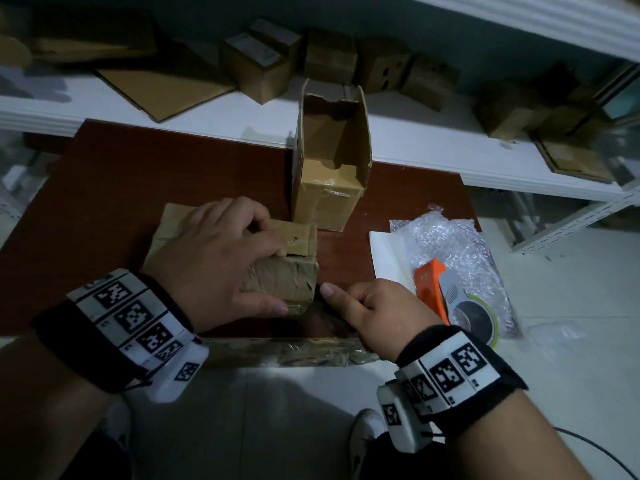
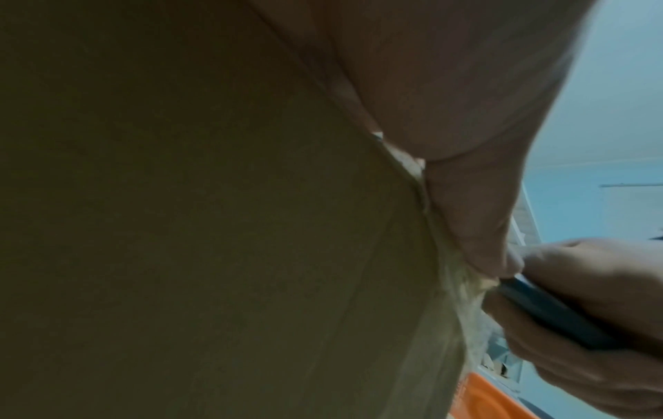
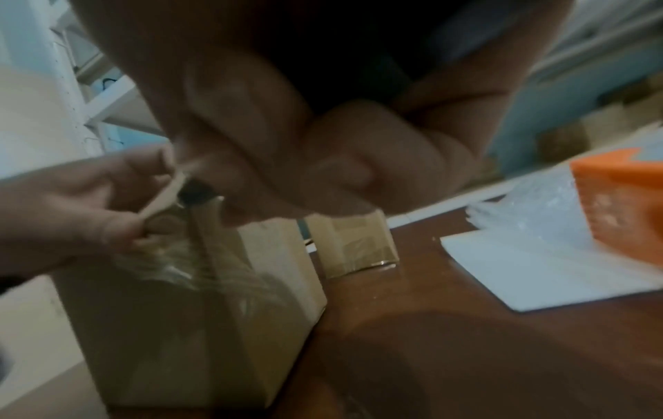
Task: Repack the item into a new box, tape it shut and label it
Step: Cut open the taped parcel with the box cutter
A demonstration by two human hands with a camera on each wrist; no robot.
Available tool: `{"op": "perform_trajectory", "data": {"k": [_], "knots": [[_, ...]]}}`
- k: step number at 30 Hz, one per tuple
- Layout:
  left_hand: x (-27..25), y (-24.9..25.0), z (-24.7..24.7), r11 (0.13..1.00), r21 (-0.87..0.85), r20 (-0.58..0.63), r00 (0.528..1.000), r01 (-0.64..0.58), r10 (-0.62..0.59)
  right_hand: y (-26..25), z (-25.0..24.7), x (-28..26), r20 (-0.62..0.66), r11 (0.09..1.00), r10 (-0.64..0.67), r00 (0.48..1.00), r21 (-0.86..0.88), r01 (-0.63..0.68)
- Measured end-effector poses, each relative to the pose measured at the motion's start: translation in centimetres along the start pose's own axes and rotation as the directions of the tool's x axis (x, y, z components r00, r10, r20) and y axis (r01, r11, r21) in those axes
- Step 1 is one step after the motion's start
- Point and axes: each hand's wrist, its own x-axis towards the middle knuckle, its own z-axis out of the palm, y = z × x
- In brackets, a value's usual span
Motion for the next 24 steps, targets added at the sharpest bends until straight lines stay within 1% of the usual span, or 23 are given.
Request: {"op": "perform_trajectory", "data": {"k": [3, 5, 6, 7, 8, 9, 10, 11, 12, 13, 14, 15, 16, 17, 18, 19, 20, 21, 22, 23, 24], "knots": [[0.1, -0.1, 0.2, 1.0, 0.0, -0.012, 1.0, -0.004, 0.004, 0.7, -1.0, -0.5, 0.068, 0.998, 0.053, 0.996, 0.012, -0.054], [0.1, -0.2, 0.3, 1.0, -0.008, -0.013, 1.0, 0.011, -0.012, 1.3, -1.5, -0.8, 0.068, 0.996, 0.084, 0.994, 0.026, -0.086], [0.2, -0.3, 0.3, 1.0, -0.008, -0.011, 1.0, 0.023, -0.023, 1.6, -1.7, -0.8, 0.025, 0.995, 0.089, 0.996, 0.049, -0.09], [0.3, -0.3, 0.2, 0.999, -0.006, -0.003, 0.999, 0.035, -0.035, 1.9, -1.8, -0.6, -0.067, 0.993, 0.086, 0.994, 0.09, -0.08], [0.4, -0.3, 0.2, 0.999, -0.009, 0.008, 0.999, 0.045, -0.045, 2.0, -1.7, -0.3, -0.183, 0.985, 0.095, 0.978, 0.159, -0.066], [0.5, -0.3, 0.2, 0.998, -0.026, 0.02, 0.998, 0.055, -0.054, 2.2, -1.4, 0.1, -0.29, 0.969, 0.122, 0.949, 0.244, -0.05], [0.5, -0.3, 0.0, 0.996, -0.068, 0.018, 0.998, 0.066, -0.065, 2.1, -1.1, 0.4, -0.343, 0.93, 0.171, 0.924, 0.364, -0.037], [0.4, -0.1, -0.2, 0.983, -0.159, 0.002, 0.995, 0.094, -0.095, 1.7, -0.6, 0.7, -0.342, 0.863, 0.222, 0.913, 0.505, -0.021], [0.4, 0.0, -0.5, 0.945, -0.298, -0.022, 0.989, 0.136, -0.149, 1.0, 0.0, 0.9, -0.295, 0.765, 0.257, 0.92, 0.644, -0.007], [0.4, 0.2, -0.9, 0.877, -0.45, -0.057, 0.975, 0.168, -0.216, 0.2, 0.7, 0.9, -0.219, 0.659, 0.251, 0.943, 0.752, -0.001], [0.5, 0.3, -1.2, 0.801, -0.571, -0.106, 0.952, 0.177, -0.286, -0.5, 1.4, 0.8, -0.139, 0.579, 0.209, 0.968, 0.815, -0.008], [0.6, 0.4, -1.7, 0.736, -0.655, -0.158, 0.921, 0.172, -0.356, -1.3, 1.9, 0.7, -0.077, 0.551, 0.151, 0.985, 0.835, -0.019], [0.7, 0.3, -2.1, 0.677, -0.716, -0.198, 0.881, 0.17, -0.43, -1.9, 2.4, 0.7, -0.045, 0.552, 0.106, 0.993, 0.834, -0.021], [0.6, 0.0, -2.8, 0.626, -0.759, -0.212, 0.843, 0.177, -0.495, -2.4, 2.8, 0.7, -0.038, 0.557, 0.078, 0.996, 0.831, -0.012], [0.5, -0.4, -3.5, 0.61, -0.768, -0.208, 0.823, 0.197, -0.528, -2.7, 3.1, 0.9, -0.053, 0.558, 0.078, 0.996, 0.83, 0.0], [0.3, -1.2, -4.0, 0.646, -0.728, -0.196, 0.834, 0.229, -0.516, -2.8, 3.2, 1.3, -0.072, 0.553, 0.095, 0.993, 0.833, 0.008], [-0.1, -2.0, -4.3, 0.722, -0.632, -0.157, 0.866, 0.281, -0.475, -3.0, 3.3, 1.6, -0.106, 0.56, 0.12, 0.987, 0.828, 0.021], [-0.6, -2.8, -4.4, 0.79, -0.512, -0.075, 0.899, 0.336, -0.431, -3.1, 3.4, 2.0, -0.153, 0.565, 0.153, 0.976, 0.824, 0.041], [-1.1, -3.3, -4.5, 0.828, -0.408, 0.029, 0.912, 0.385, -0.409, -3.3, 3.4, 2.1, -0.196, 0.56, 0.18, 0.964, 0.826, 0.064], [-1.7, -3.7, -4.5, 0.84, -0.348, 0.109, 0.908, 0.416, -0.404, -3.8, 3.4, 2.2, -0.212, 0.52, 0.199, 0.957, 0.851, 0.08], [-2.2, -3.8, -4.5, 0.836, -0.322, 0.155, 0.896, 0.443, -0.416, -4.0, 3.5, 2.4, -0.211, 0.466, 0.207, 0.955, 0.88, 0.094]]}}
